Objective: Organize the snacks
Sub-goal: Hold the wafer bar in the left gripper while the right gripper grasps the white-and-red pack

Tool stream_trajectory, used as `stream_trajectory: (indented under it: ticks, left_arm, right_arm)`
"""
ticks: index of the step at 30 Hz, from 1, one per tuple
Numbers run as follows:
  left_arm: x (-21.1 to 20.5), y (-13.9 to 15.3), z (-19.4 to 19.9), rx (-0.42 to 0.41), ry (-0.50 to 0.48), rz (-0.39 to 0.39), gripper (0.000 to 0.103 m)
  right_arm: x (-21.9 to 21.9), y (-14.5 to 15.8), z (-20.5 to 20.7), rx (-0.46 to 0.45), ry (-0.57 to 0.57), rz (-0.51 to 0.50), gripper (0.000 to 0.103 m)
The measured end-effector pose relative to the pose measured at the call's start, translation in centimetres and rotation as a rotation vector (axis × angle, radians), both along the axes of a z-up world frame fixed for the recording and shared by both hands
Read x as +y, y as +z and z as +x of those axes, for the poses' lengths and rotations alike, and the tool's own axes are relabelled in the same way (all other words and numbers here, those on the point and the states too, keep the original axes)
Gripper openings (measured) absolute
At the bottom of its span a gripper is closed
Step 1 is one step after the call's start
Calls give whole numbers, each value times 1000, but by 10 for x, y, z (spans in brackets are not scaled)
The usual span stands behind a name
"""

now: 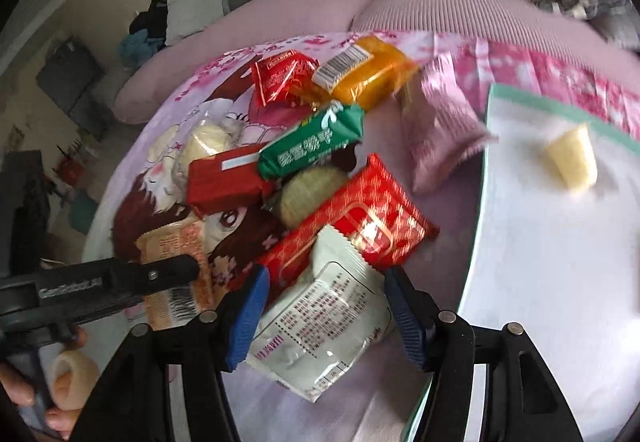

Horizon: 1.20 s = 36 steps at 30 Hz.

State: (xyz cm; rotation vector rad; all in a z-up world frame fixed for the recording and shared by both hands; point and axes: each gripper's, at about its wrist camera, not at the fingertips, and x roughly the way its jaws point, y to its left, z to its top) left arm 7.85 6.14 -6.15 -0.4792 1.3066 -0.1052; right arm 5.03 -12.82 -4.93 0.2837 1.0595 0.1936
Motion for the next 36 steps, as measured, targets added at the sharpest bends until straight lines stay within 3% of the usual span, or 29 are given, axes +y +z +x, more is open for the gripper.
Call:
stream_trajectory:
  ticks: [8, 16, 28, 36]
  left_arm:
    - [0, 2, -6, -4, 0, 4, 34]
    - [-1, 0, -7, 3, -12, 16, 34]
    - [6, 2, -6, 0, -10, -4, 34]
    - [15, 2, -6, 2, 9, -36, 34]
  right_arm:
    - [16, 3, -21, 42, -31, -75, 67]
    - [9, 2, -28, 86, -137, -9, 67]
    - [12, 12, -44, 92, -152, -16, 67]
    - [16, -1, -41, 129, -164, 0, 67]
